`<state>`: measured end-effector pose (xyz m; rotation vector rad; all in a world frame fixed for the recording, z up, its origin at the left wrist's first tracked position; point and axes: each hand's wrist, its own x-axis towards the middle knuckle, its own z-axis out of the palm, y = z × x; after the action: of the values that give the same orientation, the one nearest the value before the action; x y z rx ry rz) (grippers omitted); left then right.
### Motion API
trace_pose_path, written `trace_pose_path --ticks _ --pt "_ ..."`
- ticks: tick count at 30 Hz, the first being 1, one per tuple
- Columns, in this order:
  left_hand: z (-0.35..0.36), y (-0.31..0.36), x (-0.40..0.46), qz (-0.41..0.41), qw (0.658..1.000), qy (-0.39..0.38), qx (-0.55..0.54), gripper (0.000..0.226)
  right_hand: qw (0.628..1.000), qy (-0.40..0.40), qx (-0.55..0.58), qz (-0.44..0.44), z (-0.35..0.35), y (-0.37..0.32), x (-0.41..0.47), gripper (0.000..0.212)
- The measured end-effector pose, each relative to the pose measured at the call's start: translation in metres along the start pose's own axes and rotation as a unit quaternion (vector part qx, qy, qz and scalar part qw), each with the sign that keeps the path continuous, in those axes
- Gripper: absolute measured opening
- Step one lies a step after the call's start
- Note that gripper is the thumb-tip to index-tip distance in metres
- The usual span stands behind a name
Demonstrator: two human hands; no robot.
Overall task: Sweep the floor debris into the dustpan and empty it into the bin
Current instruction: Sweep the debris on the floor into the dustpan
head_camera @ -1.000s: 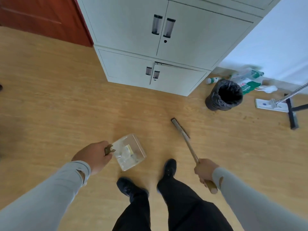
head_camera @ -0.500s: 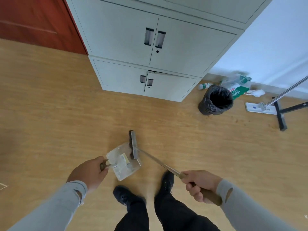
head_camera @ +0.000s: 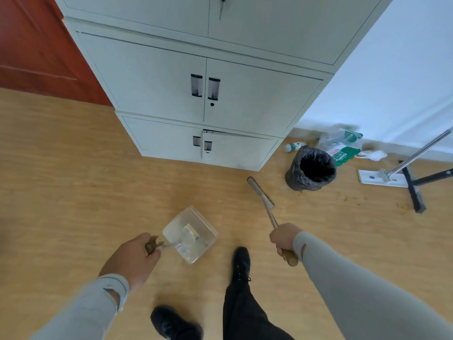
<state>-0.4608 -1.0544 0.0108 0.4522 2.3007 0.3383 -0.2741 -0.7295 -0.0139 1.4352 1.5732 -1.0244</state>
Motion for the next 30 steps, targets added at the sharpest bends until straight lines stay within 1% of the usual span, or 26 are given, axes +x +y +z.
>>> trace_pose_path --ticks 2,3,4,5,6,9,10,12,14,16,18,20,22,24,26,28,30 --pt "0.008 0.023 0.013 -0.009 1.0 0.002 -0.006 0.012 0.997 -0.021 -0.076 -0.004 0.002 -0.004 0.011 0.026" --pt "0.013 0.034 0.019 -0.01 1.0 0.002 -0.006 0.012 0.992 -0.035 -0.119 -0.012 0.004 0.001 0.014 0.025" --pt "0.017 0.044 0.025 -0.01 1.0 0.001 -0.005 0.012 0.985 -0.055 -0.161 -0.019 0.006 0.007 0.017 0.021" --pt "0.021 0.054 0.03 -0.011 1.0 -0.001 -0.003 0.013 0.982 -0.08 -0.172 -0.021 0.005 0.015 0.015 0.014" --pt "0.026 0.063 0.035 -0.011 1.0 -0.005 0.0 0.013 0.984 -0.107 -0.144 -0.022 0.001 0.025 0.013 0.012" --pt "0.035 0.087 0.044 -0.011 1.0 -0.017 0.005 0.014 0.984 -0.177 0.008 0.009 -0.042 0.063 -0.003 0.029" --pt "0.036 0.096 0.045 -0.01 1.0 -0.019 0.007 0.014 0.981 -0.181 0.068 0.024 -0.06 0.078 -0.01 0.03" --pt "0.038 0.116 0.048 -0.004 1.0 -0.02 0.012 0.013 0.977 -0.17 0.129 0.026 -0.089 0.106 -0.023 0.024" --pt "0.04 0.137 0.052 0.007 0.999 -0.021 0.023 0.013 0.983 -0.139 0.121 0.022 -0.109 0.124 -0.025 0.033" --pt "0.044 0.159 0.059 0.017 0.999 -0.023 0.032 0.012 0.993 -0.091 0.076 0.01 -0.124 0.135 -0.015 0.045" --pt "0.049 0.18 0.067 0.021 0.999 -0.025 0.033 0.013 1.0 -0.025 0.012 -0.014 -0.142 0.135 0.009 0.051" --pt "0.056 0.198 0.075 0.022 0.999 -0.026 0.037 0.014 0.998 0.028 -0.046 -0.023 -0.165 0.129 0.049 0.049" --pt "0.064 0.212 0.084 0.02 0.999 -0.023 0.037 0.015 0.996 0.054 -0.077 -0.01 -0.184 0.119 0.09 0.045" --pt "0.073 0.223 0.093 0.021 0.999 -0.019 0.041 0.015 0.995 0.055 -0.084 -0.007 -0.192 0.113 0.117 0.044" --pt "0.081 0.234 0.1 0.019 0.998 -0.024 0.05 0.016 0.995 0.051 -0.088 -0.015 -0.184 0.113 0.13 0.041" --pt "0.089 0.245 0.105 0.022 0.997 -0.032 0.062 0.017 0.993 0.011 -0.113 -0.014 -0.165 0.122 0.129 0.045" --pt "0.093 0.255 0.108 0.029 0.997 -0.034 0.07 0.017 0.996 -0.028 -0.082 -0.017 -0.147 0.14 0.115 0.046"
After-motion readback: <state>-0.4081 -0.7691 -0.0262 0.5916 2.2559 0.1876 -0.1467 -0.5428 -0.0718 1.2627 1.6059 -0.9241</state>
